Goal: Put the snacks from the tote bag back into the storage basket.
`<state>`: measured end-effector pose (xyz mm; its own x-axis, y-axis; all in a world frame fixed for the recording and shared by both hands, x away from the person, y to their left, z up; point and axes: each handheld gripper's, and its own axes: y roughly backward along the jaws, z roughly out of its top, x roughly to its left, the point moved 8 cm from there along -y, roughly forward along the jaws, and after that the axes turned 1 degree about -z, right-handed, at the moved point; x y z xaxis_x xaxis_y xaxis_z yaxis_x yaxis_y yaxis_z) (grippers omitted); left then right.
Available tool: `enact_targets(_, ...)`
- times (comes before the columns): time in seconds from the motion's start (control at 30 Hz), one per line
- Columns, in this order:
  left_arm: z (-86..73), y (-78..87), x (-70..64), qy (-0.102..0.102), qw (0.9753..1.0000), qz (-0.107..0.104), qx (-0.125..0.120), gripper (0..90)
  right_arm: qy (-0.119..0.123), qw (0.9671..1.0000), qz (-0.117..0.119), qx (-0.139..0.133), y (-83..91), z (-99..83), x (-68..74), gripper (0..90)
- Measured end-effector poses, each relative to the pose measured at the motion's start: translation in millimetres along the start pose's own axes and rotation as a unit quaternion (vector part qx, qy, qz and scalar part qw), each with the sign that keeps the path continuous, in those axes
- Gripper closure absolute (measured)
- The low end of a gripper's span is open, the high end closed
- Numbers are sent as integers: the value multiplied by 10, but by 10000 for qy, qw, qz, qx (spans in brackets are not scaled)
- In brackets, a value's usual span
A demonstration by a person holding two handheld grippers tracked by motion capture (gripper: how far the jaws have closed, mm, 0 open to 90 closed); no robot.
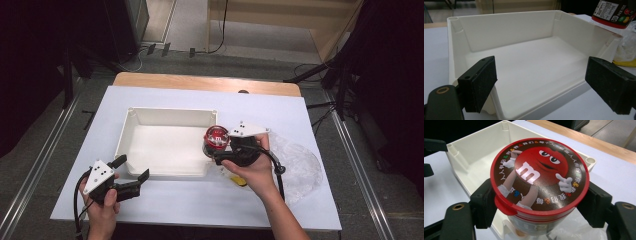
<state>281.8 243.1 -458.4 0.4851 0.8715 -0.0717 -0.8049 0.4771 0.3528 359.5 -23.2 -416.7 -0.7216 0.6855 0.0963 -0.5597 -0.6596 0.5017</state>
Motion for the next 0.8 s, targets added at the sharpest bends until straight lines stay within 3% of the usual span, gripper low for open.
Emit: enact_targets(0.8,-4,32,36,37,10000,47,-15,105,99,9997,153,164,-238,-11,119,261)
